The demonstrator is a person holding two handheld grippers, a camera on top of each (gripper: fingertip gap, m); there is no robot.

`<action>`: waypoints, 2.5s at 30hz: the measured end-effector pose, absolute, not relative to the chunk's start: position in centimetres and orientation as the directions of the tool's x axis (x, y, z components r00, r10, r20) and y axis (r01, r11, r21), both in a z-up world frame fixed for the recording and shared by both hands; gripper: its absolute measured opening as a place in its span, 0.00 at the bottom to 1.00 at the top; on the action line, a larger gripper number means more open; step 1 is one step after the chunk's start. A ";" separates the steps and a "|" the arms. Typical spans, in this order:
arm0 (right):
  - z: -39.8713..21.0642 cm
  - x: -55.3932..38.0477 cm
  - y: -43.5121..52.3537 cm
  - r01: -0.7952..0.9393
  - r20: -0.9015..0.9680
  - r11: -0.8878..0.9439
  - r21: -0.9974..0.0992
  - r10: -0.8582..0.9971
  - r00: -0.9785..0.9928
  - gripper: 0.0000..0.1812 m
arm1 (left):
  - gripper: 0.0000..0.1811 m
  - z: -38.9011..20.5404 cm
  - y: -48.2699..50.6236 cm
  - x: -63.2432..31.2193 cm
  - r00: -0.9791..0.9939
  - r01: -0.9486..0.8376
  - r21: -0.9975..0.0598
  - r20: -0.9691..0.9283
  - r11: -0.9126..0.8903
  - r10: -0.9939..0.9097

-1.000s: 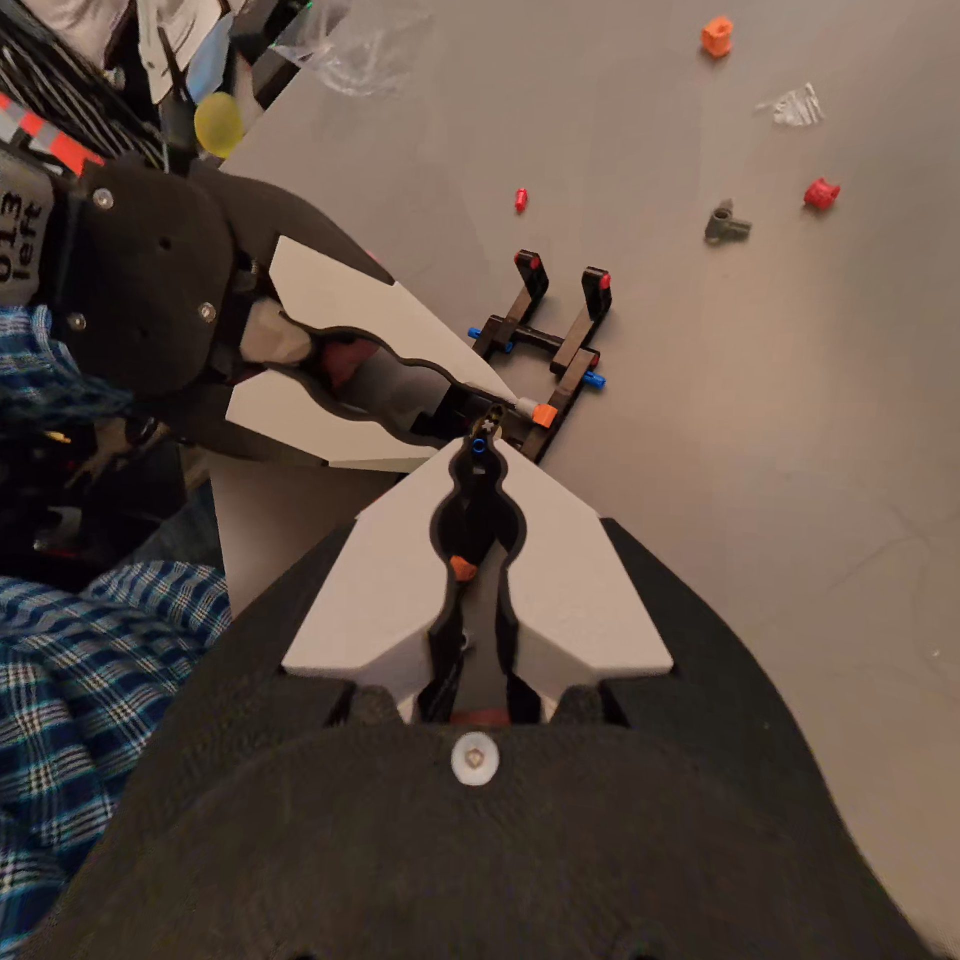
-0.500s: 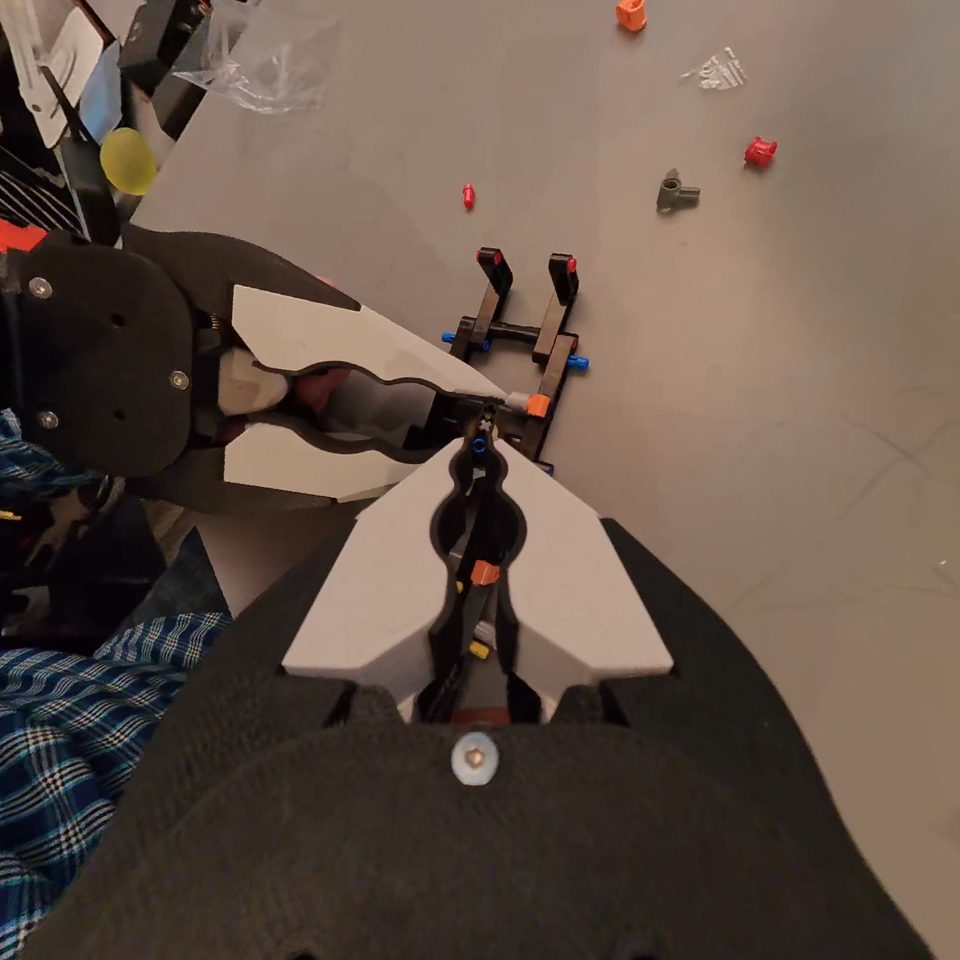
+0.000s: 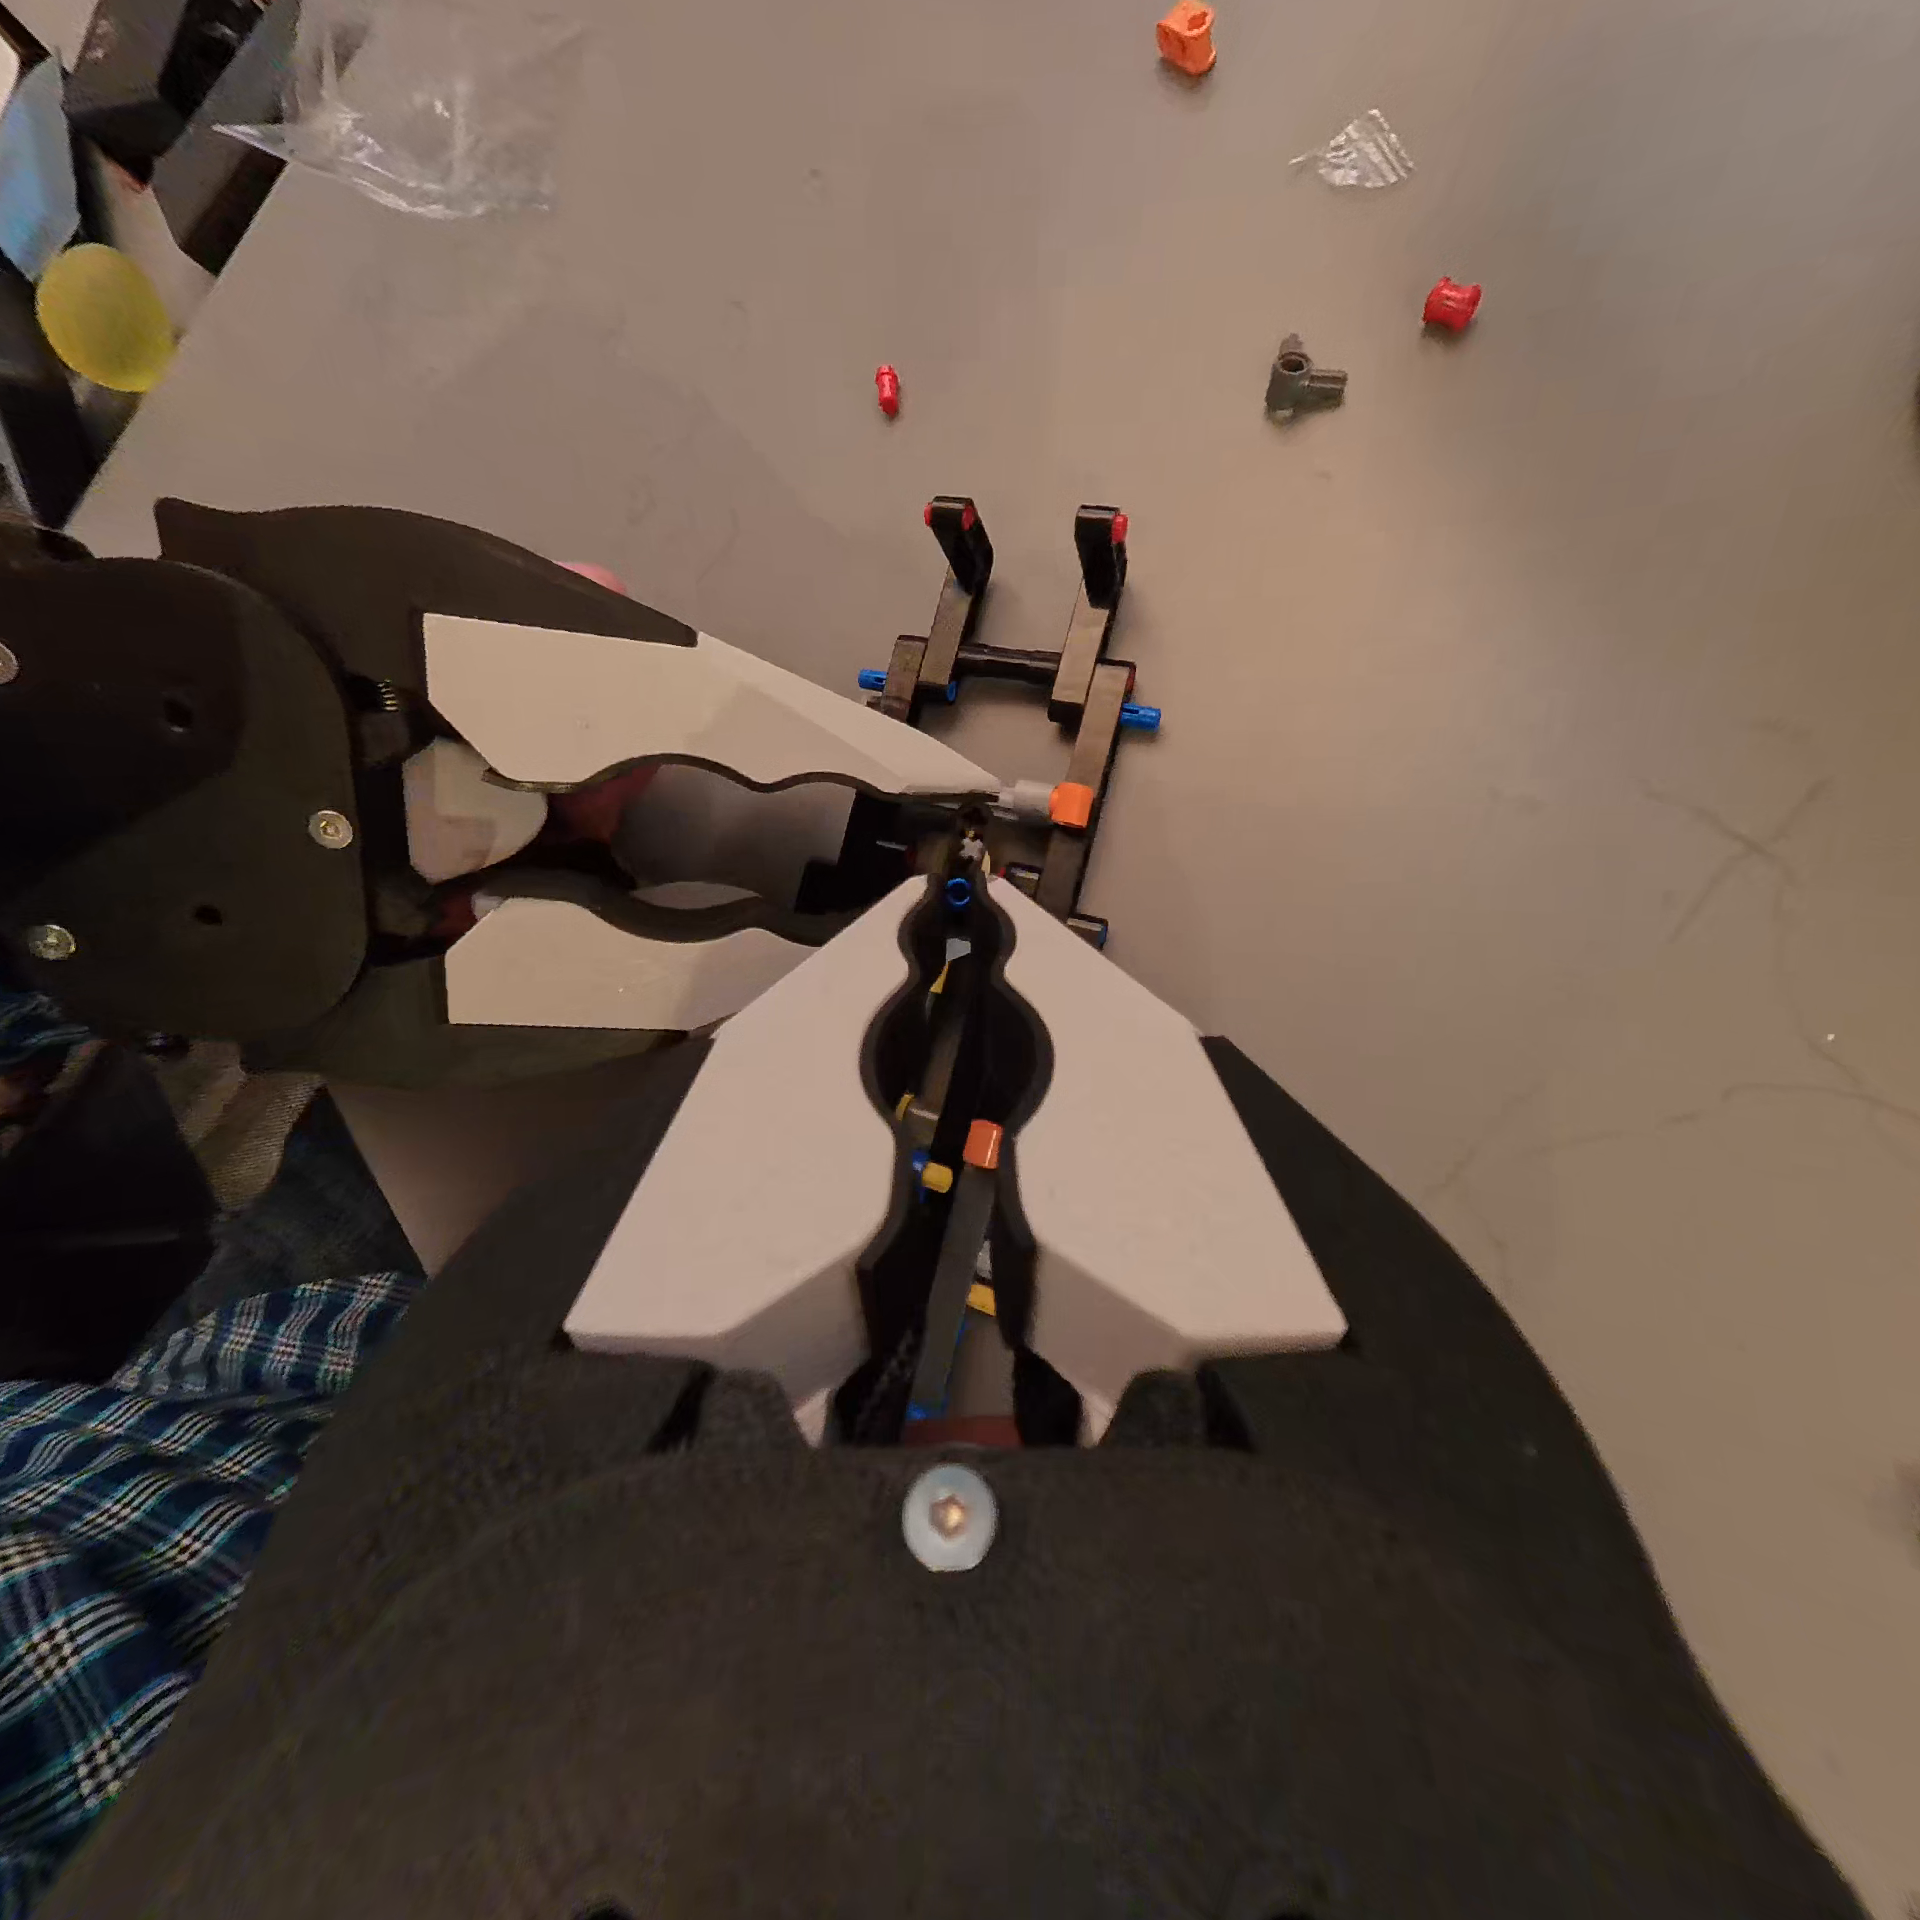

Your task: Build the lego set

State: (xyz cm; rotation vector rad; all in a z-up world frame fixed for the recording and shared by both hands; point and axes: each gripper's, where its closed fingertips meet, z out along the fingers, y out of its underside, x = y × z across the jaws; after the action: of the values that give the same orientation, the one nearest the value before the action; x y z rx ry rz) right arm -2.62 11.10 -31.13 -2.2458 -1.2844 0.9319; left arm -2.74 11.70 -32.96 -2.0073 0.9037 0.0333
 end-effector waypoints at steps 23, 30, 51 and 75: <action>-31.2 -2.3 11.2 0.653 -0.158 -0.413 -0.635 0.897 0.413 0.01 | 0.13 -32.8 11.9 -2.6 0.730 -0.647 -0.697 -0.449 -0.309 -0.514; -31.2 -2.5 11.2 0.699 -0.108 -0.374 -0.609 0.913 0.394 0.00 | 0.13 -32.8 12.0 -2.5 0.726 -0.655 -0.692 -0.465 -0.303 -0.507; -31.2 -2.3 11.1 0.675 -0.130 -0.387 -0.629 0.908 0.399 0.01 | 0.13 -32.7 11.9 -2.5 0.718 -0.665 -0.687 -0.480 -0.293 -0.504; -31.5 -2.3 11.2 0.690 -0.335 -0.492 -0.531 0.870 0.362 0.01 | 0.13 -32.8 11.9 -2.5 0.721 -0.661 -0.689 -0.474 -0.297 -0.506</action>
State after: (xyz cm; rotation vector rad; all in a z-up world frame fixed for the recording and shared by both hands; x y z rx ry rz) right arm -2.34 11.16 -31.50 -2.3281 -1.3798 0.8513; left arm -2.50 11.92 -32.79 -1.9653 0.8941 0.2034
